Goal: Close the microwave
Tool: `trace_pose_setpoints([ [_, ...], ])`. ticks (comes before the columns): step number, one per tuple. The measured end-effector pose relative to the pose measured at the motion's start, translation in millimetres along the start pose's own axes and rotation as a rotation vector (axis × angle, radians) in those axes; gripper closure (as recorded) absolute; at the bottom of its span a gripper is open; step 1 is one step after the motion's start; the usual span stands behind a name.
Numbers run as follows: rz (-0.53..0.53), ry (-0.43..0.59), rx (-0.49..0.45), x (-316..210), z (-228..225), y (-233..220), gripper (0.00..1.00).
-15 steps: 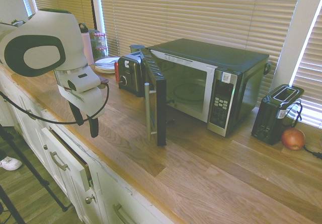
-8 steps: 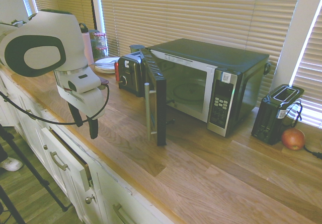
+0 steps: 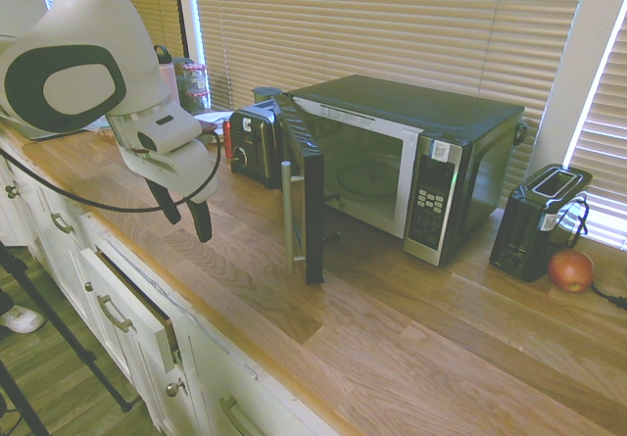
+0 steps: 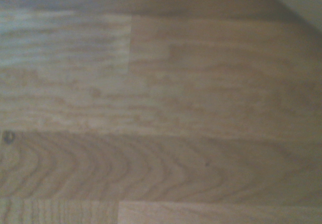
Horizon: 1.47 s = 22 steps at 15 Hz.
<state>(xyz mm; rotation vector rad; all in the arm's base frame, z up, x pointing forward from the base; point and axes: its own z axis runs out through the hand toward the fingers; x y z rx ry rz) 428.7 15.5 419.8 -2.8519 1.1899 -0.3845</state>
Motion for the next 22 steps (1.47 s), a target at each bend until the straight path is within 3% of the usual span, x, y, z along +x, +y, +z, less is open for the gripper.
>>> trace_pose_setpoints([
  [5, 0.045, 0.127, 0.06, 59, -43, -23, 0.0],
  [22, 0.143, 0.196, 0.109, 227, -20, -95, 0.0],
])
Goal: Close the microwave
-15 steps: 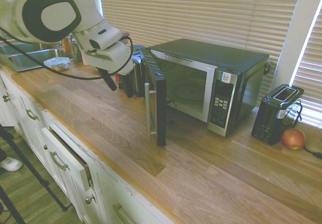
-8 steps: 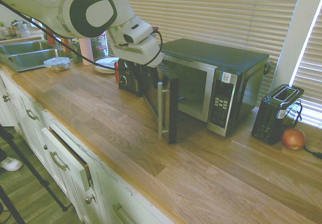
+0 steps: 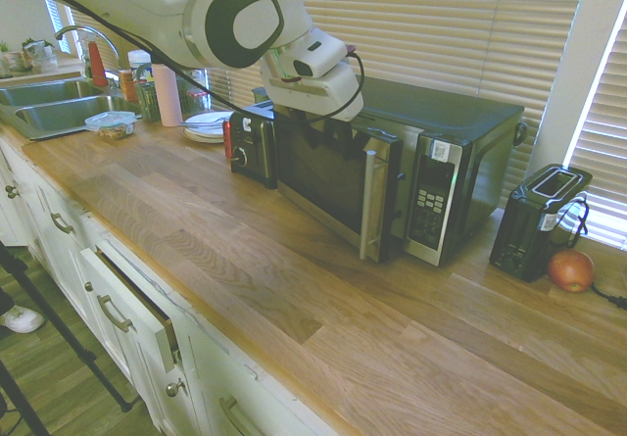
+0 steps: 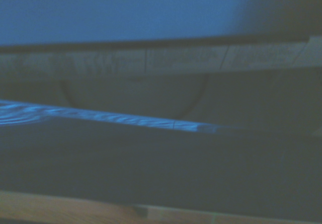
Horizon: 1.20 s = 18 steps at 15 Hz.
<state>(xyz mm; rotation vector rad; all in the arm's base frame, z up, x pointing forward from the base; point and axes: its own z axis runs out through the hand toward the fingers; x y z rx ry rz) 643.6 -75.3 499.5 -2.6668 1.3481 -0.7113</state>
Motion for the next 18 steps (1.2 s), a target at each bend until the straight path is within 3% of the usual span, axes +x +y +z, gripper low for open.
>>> trace_pose_setpoints([
  [12, 0.019, -0.042, -0.051, 32, 21, -34, 0.0],
  [18, -0.014, -0.123, -0.05, -38, -24, -11, 0.0],
])
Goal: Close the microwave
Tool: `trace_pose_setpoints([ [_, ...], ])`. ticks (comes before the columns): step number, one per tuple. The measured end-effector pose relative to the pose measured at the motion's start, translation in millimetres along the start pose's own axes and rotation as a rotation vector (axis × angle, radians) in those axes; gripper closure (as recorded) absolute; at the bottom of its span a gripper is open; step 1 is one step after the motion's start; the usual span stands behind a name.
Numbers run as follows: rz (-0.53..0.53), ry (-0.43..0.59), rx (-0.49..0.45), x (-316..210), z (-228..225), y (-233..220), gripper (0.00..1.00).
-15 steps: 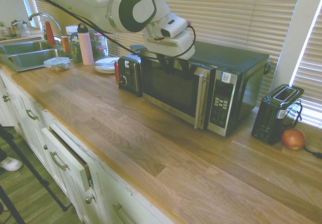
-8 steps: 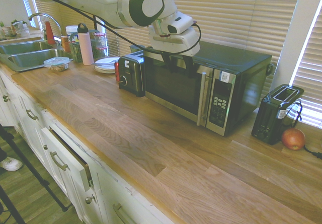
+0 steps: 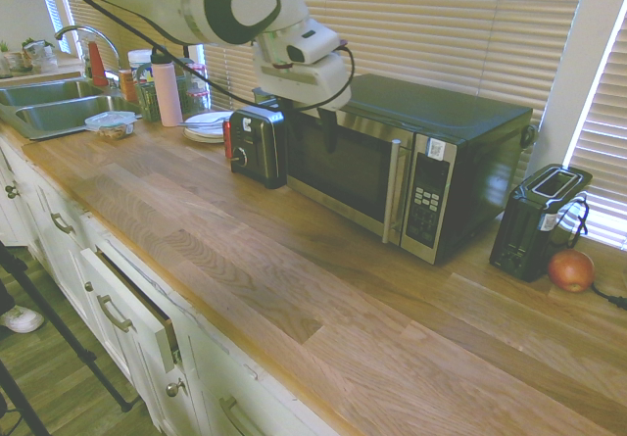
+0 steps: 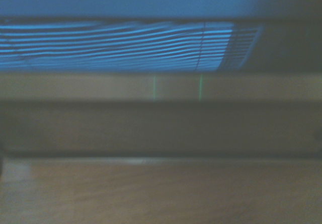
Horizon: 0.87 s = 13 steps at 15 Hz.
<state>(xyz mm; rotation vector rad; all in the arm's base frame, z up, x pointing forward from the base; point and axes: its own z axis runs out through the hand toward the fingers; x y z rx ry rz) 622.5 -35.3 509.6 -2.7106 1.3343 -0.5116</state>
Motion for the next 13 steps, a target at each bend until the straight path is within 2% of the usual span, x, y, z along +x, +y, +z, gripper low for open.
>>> trace_pose_setpoints([
  [7, -0.053, -0.118, -0.096, -103, 11, 80, 0.0],
  [13, -0.087, -0.185, -0.131, -163, 15, 151, 0.0],
])
